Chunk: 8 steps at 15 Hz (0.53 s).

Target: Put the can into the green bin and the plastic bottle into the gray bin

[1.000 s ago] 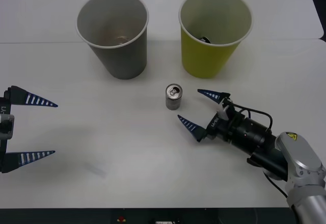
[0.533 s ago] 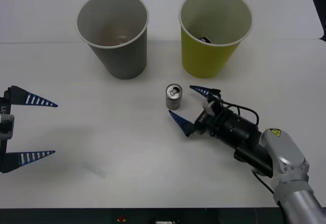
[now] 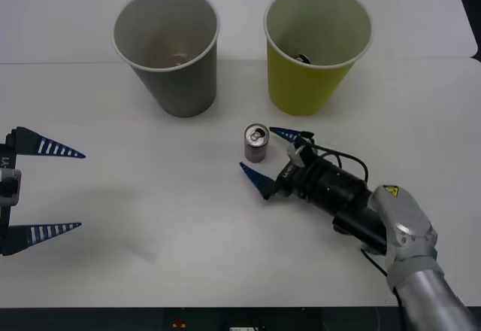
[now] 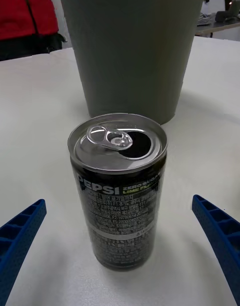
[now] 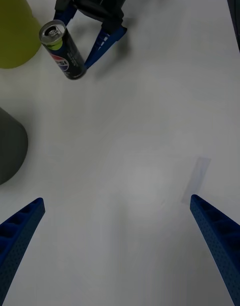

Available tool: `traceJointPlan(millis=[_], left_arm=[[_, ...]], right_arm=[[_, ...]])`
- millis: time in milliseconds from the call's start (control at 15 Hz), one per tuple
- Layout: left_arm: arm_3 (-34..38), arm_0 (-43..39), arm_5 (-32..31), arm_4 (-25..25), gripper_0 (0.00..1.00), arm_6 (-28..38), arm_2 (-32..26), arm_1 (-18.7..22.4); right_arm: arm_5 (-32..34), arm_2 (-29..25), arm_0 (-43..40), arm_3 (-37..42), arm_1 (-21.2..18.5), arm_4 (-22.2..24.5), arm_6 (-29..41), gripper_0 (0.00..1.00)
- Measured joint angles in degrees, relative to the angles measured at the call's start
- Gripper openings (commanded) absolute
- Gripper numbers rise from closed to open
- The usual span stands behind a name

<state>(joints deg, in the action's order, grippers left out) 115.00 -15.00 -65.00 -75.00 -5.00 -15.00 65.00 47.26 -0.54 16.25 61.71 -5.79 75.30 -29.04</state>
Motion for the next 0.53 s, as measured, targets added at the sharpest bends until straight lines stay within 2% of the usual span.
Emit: traceJointPlan(millis=[133,533], left_arm=[[0.0,0.0,0.0,0.0,1.0,0.0,0.0,0.0],[0.0,0.0,0.0,0.0,1.0,0.0,0.0,0.0]], right_arm=[[1.9,-1.9,2.2,-3.6,0.9,-0.7,-2.2,1.0],[2.3,-1.7,3.3,-4.2,0.9,-1.3,-2.6,1.0]])
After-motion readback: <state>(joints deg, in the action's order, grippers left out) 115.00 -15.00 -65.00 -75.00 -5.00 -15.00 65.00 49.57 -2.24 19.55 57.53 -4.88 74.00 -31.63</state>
